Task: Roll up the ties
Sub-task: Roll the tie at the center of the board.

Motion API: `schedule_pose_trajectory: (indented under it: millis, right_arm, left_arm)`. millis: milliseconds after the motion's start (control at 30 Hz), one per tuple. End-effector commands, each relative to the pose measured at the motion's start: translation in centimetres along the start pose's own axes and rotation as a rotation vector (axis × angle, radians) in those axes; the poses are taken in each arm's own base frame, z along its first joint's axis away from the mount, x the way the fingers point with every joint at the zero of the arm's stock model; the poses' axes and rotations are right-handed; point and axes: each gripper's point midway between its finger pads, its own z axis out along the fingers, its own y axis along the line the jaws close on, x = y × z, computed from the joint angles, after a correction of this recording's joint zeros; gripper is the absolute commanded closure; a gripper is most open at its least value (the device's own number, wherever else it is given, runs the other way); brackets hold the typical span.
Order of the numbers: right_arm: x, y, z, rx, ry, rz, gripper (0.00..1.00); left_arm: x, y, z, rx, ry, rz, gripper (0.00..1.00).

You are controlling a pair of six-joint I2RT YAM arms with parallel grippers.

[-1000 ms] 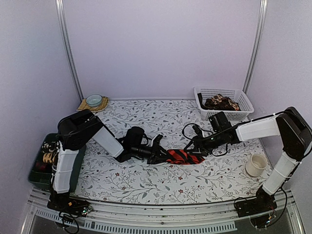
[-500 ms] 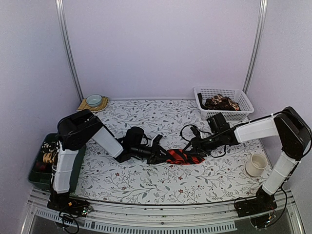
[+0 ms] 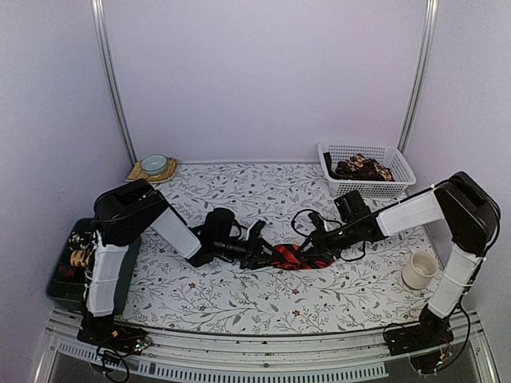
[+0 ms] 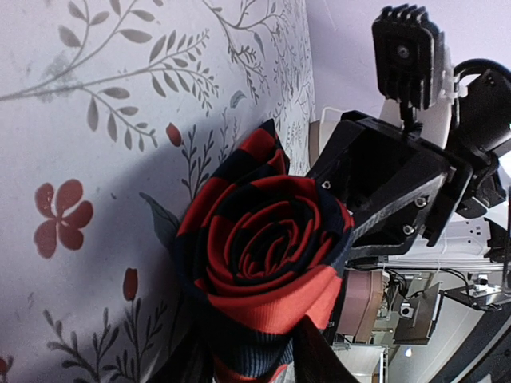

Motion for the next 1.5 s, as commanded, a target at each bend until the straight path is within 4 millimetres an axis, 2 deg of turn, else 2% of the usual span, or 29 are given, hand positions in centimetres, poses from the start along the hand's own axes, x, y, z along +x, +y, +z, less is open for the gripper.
schedule_pose_trajectory:
  millis: [0,767,900,967,1000,1033,1233,1467]
  right_arm:
    - [0.7,0.0,1.8,-0.054,0.043,0.019,0.7]
    - [-0.3,-1.1,3.1,-0.038,-0.024,0.064,0.72]
    - [-0.1,-1.6,3.4,-0.02,-0.035,0.088,0.73]
    - [0.1,-1.8,3.5,-0.013,-0.037,0.097,0.73]
    - [0.1,-2.0,3.4,-0.01,-0.04,0.104,0.73]
    - [0.2,-2.1,3.4,-0.006,-0.042,0.106,0.73]
    - [0.2,-2.2,3.4,-0.01,-0.056,0.119,0.73]
    - [0.1,-1.2,3.5,-0.04,-0.08,0.113,0.74]
  left_arm:
    - [1.6,3.9,-0.3,-0.08,0.021,-0.093,0.66]
    - [2.5,2.1,-0.2,0.017,0.021,-0.127,0.47]
    - [2.3,1.7,-0.4,0.034,0.003,-0.125,0.36]
    - [2.2,1.6,-0.6,0.033,-0.009,-0.124,0.24]
    - [2.2,1.6,-0.7,0.032,-0.014,-0.122,0.08]
    - [2.2,1.5,-0.7,0.031,-0.017,-0.116,0.01]
    - [2.4,2.1,-0.7,0.001,-0.018,-0.126,0.0]
    - [3.4,4.1,-0.1,-0.08,0.02,-0.16,0.0]
